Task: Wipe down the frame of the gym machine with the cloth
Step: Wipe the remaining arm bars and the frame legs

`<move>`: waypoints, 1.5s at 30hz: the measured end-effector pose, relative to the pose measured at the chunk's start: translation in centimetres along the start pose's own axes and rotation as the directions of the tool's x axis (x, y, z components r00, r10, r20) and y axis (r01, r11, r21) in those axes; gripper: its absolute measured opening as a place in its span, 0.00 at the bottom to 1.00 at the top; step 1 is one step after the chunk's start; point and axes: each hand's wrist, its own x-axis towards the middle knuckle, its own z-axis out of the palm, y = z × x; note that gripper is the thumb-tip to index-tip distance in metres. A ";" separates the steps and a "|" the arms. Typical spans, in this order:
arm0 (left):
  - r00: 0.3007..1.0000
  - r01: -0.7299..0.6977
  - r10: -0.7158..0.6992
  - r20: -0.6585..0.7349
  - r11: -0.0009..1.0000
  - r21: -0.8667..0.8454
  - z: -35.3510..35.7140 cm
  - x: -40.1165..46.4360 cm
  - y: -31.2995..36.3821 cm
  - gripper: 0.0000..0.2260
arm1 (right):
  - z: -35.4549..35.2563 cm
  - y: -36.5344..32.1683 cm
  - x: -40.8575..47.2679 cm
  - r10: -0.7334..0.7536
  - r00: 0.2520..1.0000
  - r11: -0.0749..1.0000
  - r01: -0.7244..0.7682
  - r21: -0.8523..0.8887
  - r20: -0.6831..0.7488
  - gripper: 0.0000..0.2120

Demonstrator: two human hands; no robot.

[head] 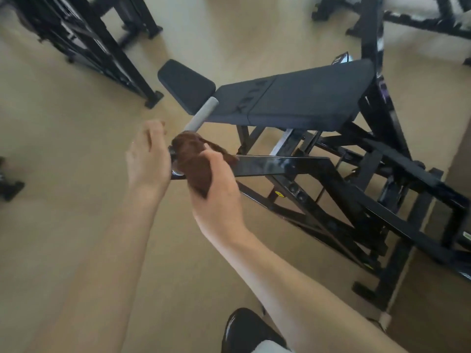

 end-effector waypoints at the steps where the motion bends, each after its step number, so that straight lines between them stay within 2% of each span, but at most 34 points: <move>1: 0.998 0.041 -0.040 0.042 0.999 -0.019 0.6 0.1 0.1 0.22 | 0.8 1.1 -0.1 -0.027 0.998 0.996 0.032 -0.086 0.056 0.20; 4: 0.996 0.089 -0.089 0.005 0.993 -0.079 1.5 0.2 -0.4 0.24 | 0.8 3.4 -0.6 -0.023 0.977 0.970 0.073 -0.230 0.214 0.30; 7: 0.994 0.107 -0.103 0.034 0.978 -0.179 1.2 0.5 -1.4 0.25 | 0.3 3.6 -0.3 -0.026 0.969 0.965 0.089 -0.248 0.245 0.32; 9: 0.994 0.095 -0.088 0.061 0.987 -0.130 1.4 0.7 -1.5 0.24 | 1.2 2.9 0.1 0.006 0.982 0.975 0.036 -0.218 0.191 0.31; 11: 0.996 0.091 -0.092 0.000 0.990 -0.109 1.9 0.8 -1.5 0.24 | 2.9 2.1 0.5 0.081 0.992 0.983 -0.064 -0.170 0.094 0.29; 13: 0.992 0.105 -0.113 -0.048 0.982 -0.156 2.3 0.7 -1.6 0.24 | 4.5 2.0 0.9 0.110 0.994 0.985 -0.112 -0.129 -0.025 0.26; 15: 0.989 0.121 -0.134 -0.061 0.975 -0.187 2.5 0.6 -1.9 0.23 | 5.3 2.8 1.3 0.021 0.993 0.984 -0.041 -0.175 -0.115 0.25; 19: 0.992 0.071 -0.085 -0.094 0.988 -0.138 2.8 0.5 -2.3 0.25 | 4.5 6.8 2.4 -0.232 0.963 0.928 0.178 -0.328 -0.134 0.24; 21: 0.992 0.067 -0.079 -0.097 0.990 -0.122 3.0 0.6 -2.4 0.24 | 3.2 9.5 3.1 -0.263 0.949 0.902 0.180 -0.392 -0.171 0.22; 23: 0.993 0.062 -0.072 -0.097 0.994 -0.094 3.1 0.7 -2.6 0.25 | 1.4 11.7 3.4 -0.171 0.951 0.920 0.061 -0.388 -0.256 0.21; 26: 0.991 0.069 -0.075 -0.114 0.996 -0.054 3.2 0.6 -2.7 0.27 | -0.6 12.8 4.3 0.088 0.928 0.942 -0.196 -0.273 -0.361 0.19; 28: 0.988 0.080 -0.083 -0.127 0.996 -0.032 3.4 0.6 -2.7 0.30 | -0.1 11.9 4.8 0.158 0.901 0.935 -0.268 -0.232 -0.404 0.18; 29: 0.987 0.086 -0.088 -0.134 0.996 -0.026 3.5 0.7 -2.7 0.30 | 0.8 10.9 4.9 0.157 0.902 0.937 -0.264 -0.227 -0.402 0.17; 32: 0.986 0.099 -0.103 -0.135 0.994 -0.038 3.4 0.7 -2.5 0.26 | 4.7 7.1 4.1 -0.005 0.950 0.942 -0.100 -0.320 -0.311 0.17; 34: 0.986 0.097 -0.102 -0.130 0.994 -0.047 3.4 0.6 -2.5 0.24 | 6.0 5.8 3.3 -0.060 0.965 0.939 -0.032 -0.343 -0.254 0.17; 39: 0.986 0.073 -0.078 -0.149 0.997 -0.038 3.4 0.6 -2.3 0.26 | 3.2 8.7 4.6 -0.213 0.967 0.886 0.130 -0.446 -0.142 0.21; 41: 0.986 0.049 -0.046 -0.159 0.999 0.016 3.2 0.6 -2.2 0.30 | 1.1 11.1 5.2 -0.164 0.973 0.878 0.070 -0.473 -0.161 0.21; 43: 0.983 0.034 -0.020 -0.184 0.997 0.073 3.4 0.5 -2.3 0.32 | -1.8 14.2 5.6 -0.047 0.970 0.887 -0.068 -0.457 -0.237 0.19; 45: 0.980 0.035 -0.012 -0.197 0.993 0.113 3.6 0.6 -2.5 0.30 | -5.0 16.9 6.5 0.101 0.937 0.895 -0.233 -0.380 -0.336 0.19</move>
